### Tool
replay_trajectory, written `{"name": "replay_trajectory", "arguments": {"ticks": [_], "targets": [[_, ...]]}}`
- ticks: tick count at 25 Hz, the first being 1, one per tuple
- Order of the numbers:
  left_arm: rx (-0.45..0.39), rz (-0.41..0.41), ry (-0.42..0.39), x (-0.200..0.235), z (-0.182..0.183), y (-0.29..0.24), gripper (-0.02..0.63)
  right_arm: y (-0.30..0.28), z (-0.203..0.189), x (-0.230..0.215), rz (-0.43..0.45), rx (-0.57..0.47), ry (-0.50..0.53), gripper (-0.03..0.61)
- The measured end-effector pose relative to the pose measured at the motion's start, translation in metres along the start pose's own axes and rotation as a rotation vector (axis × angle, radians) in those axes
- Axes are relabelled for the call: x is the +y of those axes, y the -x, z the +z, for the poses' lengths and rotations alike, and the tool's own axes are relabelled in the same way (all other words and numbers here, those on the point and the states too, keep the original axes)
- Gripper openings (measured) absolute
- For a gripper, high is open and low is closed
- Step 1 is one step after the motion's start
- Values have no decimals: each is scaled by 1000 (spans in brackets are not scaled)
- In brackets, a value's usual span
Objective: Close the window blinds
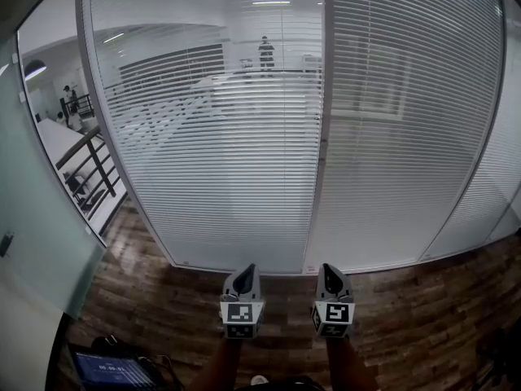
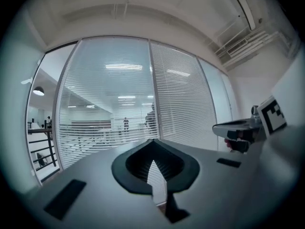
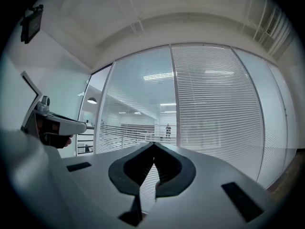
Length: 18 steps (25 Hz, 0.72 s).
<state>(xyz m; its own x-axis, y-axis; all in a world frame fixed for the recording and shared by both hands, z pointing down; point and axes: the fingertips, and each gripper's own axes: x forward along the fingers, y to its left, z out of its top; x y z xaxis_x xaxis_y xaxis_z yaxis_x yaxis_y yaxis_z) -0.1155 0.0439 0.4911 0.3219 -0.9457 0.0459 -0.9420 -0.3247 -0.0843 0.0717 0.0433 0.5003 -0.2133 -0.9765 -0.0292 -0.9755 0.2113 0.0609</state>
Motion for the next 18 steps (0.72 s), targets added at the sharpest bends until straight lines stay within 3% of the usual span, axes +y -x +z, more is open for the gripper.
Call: {"name": "replay_trajectory", "arguments": {"ticks": [5, 10, 18], "targets": [[-4, -18, -34, 9, 1, -2, -7, -1, -1, 8, -11, -5, 8, 3], [12, -35, -4, 19, -9, -2, -8, 0, 2, 24, 7, -42, 24, 3], [7, -85, 17, 27, -12, -1, -7, 2, -6, 31, -43, -3, 19, 3]]}}
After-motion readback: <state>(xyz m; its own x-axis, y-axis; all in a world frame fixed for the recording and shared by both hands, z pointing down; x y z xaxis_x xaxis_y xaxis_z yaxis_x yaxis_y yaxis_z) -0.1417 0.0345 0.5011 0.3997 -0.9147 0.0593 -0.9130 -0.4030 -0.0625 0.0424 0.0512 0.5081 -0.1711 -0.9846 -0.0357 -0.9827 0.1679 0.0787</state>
